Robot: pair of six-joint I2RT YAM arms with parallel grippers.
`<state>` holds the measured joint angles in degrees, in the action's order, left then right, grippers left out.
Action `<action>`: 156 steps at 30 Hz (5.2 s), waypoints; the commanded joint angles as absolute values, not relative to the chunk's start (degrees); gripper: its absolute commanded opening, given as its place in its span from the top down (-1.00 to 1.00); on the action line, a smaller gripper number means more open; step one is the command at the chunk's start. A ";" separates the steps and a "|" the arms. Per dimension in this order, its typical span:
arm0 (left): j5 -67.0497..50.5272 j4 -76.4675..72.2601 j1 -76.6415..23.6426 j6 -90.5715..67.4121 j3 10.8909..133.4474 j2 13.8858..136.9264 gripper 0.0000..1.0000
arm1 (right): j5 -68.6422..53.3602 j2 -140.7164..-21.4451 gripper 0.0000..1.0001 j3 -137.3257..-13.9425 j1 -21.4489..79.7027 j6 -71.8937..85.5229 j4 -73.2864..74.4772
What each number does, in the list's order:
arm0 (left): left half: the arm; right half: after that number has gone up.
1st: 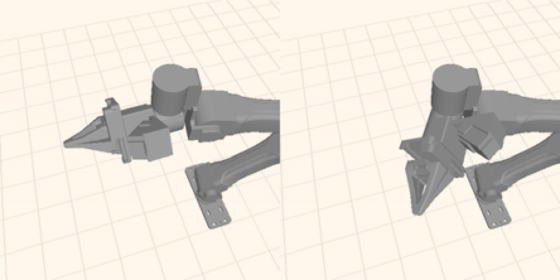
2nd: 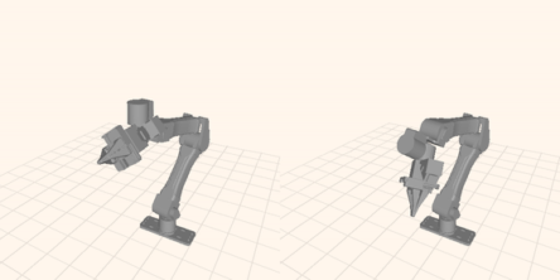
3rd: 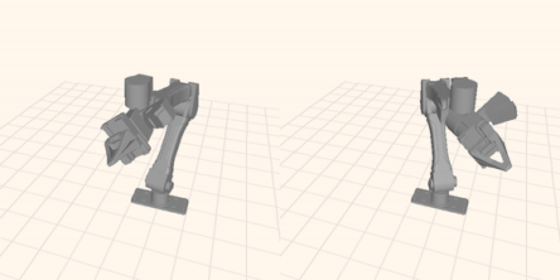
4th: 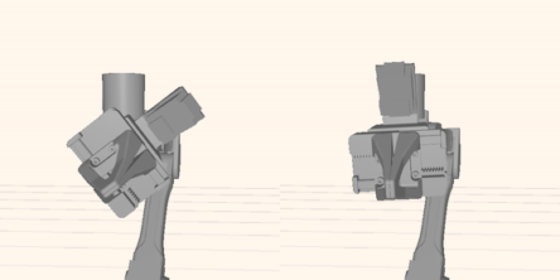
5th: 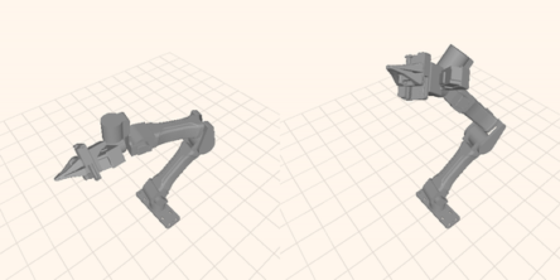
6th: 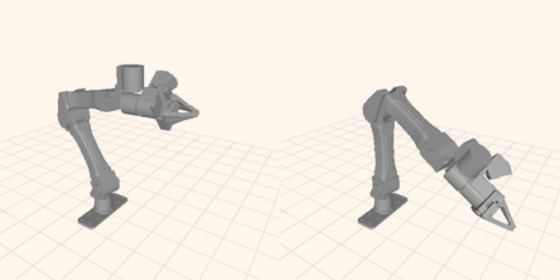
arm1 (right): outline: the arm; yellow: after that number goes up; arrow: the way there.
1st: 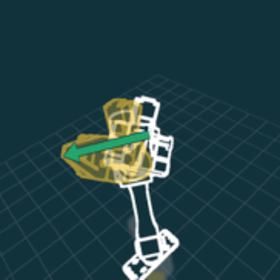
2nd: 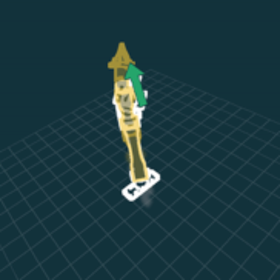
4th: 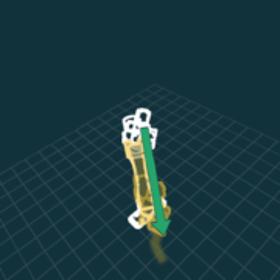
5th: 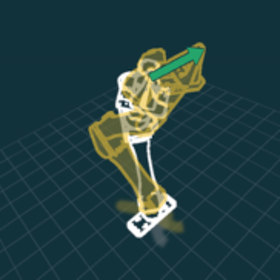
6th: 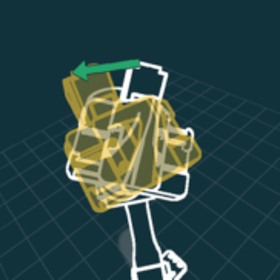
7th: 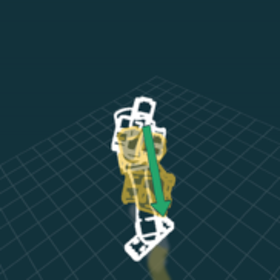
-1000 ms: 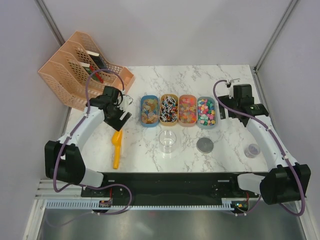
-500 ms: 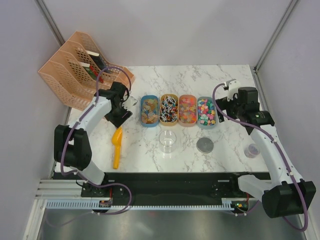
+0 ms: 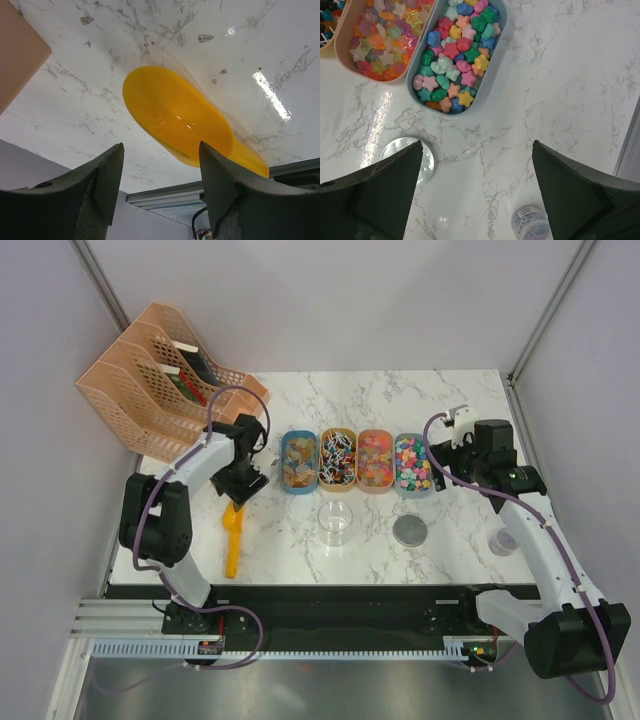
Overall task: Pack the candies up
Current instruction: Pick up the spatula from the center of the board.
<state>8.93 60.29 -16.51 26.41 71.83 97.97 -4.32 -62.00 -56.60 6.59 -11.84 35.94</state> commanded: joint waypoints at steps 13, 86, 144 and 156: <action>11.07 59.33 -16.96 23.47 79.35 106.52 -0.20 | -6.33 -61.17 -0.96 -55.28 6.59 -11.51 33.75; -47.81 14.77 -14.33 -59.15 109.69 110.48 0.95 | -26.79 -73.03 -0.78 -82.26 16.78 -12.30 22.58; -48.16 15.65 -14.15 -57.39 105.56 107.93 0.95 | -13.89 -81.74 -0.11 -81.39 28.65 -15.47 22.59; -48.16 16.08 -14.24 -56.78 104.77 107.58 0.95 | -13.97 -82.44 0.04 -81.21 28.65 -15.47 22.41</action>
<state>-46.19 16.80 -14.24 -56.14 104.60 111.83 -14.09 -81.71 -79.85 28.40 -15.84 24.14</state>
